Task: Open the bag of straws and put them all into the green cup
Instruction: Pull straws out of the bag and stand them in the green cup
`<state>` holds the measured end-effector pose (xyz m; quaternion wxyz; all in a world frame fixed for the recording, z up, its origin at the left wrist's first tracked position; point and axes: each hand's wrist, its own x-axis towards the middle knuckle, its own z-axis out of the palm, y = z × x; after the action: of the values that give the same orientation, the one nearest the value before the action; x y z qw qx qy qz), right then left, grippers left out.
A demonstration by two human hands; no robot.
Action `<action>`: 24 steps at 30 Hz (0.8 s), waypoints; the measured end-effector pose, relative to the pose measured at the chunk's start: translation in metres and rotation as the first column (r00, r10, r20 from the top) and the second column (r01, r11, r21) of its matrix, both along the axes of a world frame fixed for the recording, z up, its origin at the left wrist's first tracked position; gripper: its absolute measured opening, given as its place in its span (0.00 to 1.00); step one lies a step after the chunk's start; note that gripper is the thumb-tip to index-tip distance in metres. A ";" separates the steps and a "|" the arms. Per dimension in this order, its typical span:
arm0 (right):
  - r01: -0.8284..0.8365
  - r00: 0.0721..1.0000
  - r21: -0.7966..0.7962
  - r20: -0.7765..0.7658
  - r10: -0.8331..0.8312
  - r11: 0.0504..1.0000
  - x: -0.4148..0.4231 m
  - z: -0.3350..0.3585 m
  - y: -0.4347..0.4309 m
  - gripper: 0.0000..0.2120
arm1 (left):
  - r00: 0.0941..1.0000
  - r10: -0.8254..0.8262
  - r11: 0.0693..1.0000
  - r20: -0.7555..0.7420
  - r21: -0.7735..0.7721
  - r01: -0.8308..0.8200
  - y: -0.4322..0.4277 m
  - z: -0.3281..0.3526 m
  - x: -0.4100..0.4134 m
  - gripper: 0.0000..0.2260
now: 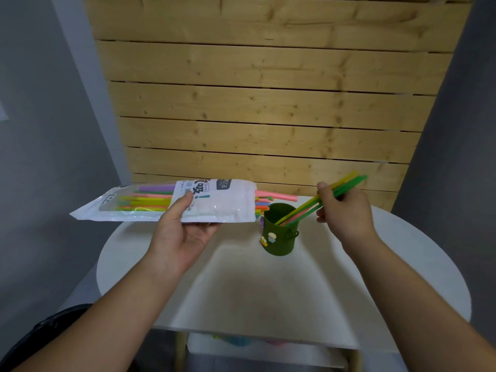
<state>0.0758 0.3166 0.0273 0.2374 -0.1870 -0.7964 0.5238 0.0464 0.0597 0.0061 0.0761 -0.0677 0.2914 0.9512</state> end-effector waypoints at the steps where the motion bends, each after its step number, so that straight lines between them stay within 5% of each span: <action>1: -0.020 1.000 -0.038 0.005 0.020 0.999 -0.003 -0.002 0.000 0.15 | 1.000 0.000 1.000 -0.005 -0.002 0.000 -0.001 0.001 0.000 0.08; 7: -0.126 0.992 -0.187 0.007 0.129 0.974 -0.003 -0.015 0.002 0.05 | 1.000 0.006 1.000 -0.029 -0.014 -0.006 -0.005 0.005 0.002 0.09; 13: -0.057 0.976 -0.320 0.180 0.119 0.946 0.011 -0.018 0.002 0.22 | 0.999 -0.002 1.000 -0.033 -0.019 0.001 -0.002 0.009 0.007 0.09; 17: -0.259 0.787 -0.405 0.439 0.434 0.877 0.032 -0.008 -0.011 0.20 | 0.999 -0.007 1.000 -0.042 -0.015 0.006 0.001 0.011 0.010 0.11; 19: -0.363 0.781 -0.568 0.247 0.574 0.738 0.036 -0.004 -0.022 0.22 | 0.999 -0.014 1.000 -0.050 -0.018 0.014 0.002 0.013 0.011 0.11; 21: -0.412 0.847 -0.634 -0.002 0.532 0.654 0.033 -0.001 -0.031 0.23 | 0.998 -0.028 0.999 -0.057 -0.027 0.027 0.004 0.013 0.013 0.10; 24: -0.379 0.912 -0.582 -0.105 0.396 0.719 0.026 0.001 -0.040 0.17 | 0.996 -0.051 0.997 -0.070 -0.060 0.047 0.005 0.013 0.015 0.11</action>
<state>0.1019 0.2762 0.0287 0.0418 -0.0877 -0.6178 0.7803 0.0614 0.0645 0.0186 0.0871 -0.0287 0.3230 0.9419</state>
